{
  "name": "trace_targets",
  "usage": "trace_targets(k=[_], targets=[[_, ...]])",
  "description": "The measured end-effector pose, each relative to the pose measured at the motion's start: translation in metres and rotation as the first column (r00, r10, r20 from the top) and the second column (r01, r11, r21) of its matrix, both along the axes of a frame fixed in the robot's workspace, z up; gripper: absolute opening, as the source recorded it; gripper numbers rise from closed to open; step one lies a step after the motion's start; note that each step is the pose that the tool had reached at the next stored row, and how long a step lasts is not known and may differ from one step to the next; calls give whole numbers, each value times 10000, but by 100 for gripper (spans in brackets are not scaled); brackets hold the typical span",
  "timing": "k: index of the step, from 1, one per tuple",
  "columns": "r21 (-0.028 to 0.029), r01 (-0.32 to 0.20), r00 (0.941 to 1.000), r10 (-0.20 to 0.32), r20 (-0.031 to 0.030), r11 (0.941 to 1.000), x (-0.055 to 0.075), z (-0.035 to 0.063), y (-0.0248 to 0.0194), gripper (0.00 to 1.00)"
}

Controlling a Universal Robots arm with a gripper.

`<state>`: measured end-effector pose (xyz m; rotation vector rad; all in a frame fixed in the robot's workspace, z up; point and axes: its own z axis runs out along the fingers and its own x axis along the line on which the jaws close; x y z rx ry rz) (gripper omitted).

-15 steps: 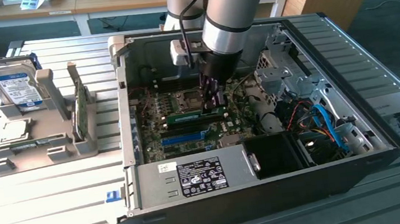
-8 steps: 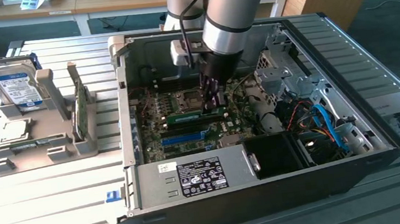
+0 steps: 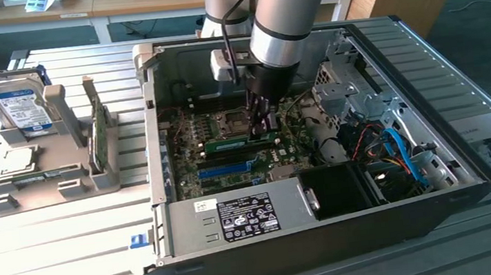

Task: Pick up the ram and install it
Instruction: 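Insert the ram into the slot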

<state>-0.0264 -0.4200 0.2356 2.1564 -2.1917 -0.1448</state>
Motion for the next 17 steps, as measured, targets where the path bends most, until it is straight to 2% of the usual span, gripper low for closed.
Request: trace_targets(k=[17], targets=[[1,8,10000,-8,0,10000,34,-1,2,12]])
